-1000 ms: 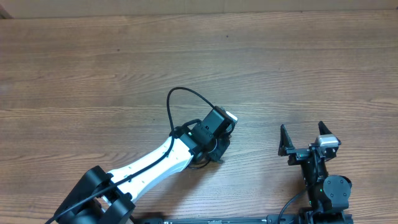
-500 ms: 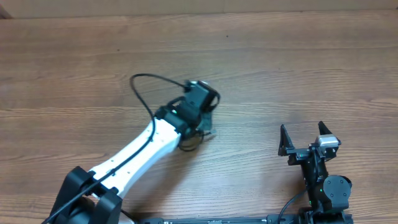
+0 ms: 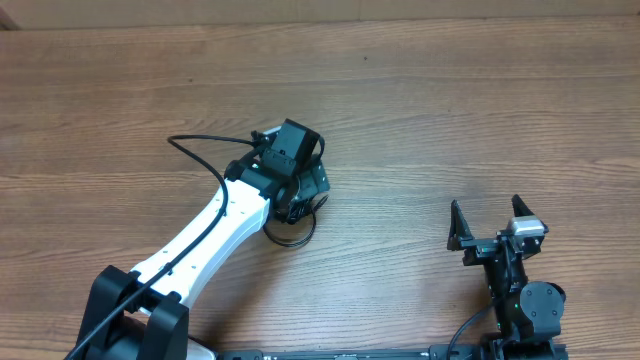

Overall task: Untangle cables
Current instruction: 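Lower the left gripper and close it on the cable bundle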

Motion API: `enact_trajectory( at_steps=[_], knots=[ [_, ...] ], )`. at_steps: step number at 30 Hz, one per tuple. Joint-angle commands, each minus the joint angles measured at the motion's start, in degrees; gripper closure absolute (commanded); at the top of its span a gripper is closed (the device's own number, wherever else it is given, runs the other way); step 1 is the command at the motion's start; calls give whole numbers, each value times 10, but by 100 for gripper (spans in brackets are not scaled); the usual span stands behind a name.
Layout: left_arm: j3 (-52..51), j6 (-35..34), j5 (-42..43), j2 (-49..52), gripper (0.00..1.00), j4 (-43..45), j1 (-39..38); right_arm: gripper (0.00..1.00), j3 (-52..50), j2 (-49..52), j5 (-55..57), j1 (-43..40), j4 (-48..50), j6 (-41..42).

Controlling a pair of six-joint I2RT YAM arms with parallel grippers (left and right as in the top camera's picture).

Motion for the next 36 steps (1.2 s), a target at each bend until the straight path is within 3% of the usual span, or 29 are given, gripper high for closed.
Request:
enact_trajectory(
  at_steps=[1, 4, 6, 7, 13, 16, 20, 25, 28, 31, 36],
  knots=[
    [12, 19, -35, -14, 0, -36, 2, 0, -6, -7, 5, 4, 3, -2],
    [12, -57, -67, -14, 0, -82, 9, 0, -6, -7, 5, 4, 3, -3],
    [12, -94, -67, -14, 9, -97, 16, 0, -6, -7, 5, 4, 3, -2],
    [12, -107, -58, -14, 14, -100, 20, 0, -6, -7, 5, 4, 3, -2],
    [11, -146, 3, -14, 22, -95, 33, 0, -6, -7, 5, 4, 3, -3],
    [1, -212, 3, -12, 27, -89, 33, 0, -6, -7, 5, 4, 3, -2],
    [-26, -330, 9, -7, 42, -83, 33, 0, -6, -7, 5, 4, 3, -2],
    [-63, -426, 9, -3, 44, -71, 34, 0, -6, -7, 5, 4, 3, -2],
    [-93, -425, 9, -3, 41, -18, 33, 0, -6, -7, 5, 4, 3, -2],
    [-122, -425, 9, -3, 30, 45, 33, 0, -6, -7, 5, 4, 3, -2],
    [-158, -425, 9, -3, 28, 110, 33, 0, -6, -7, 5, 4, 3, -2]
  ],
)
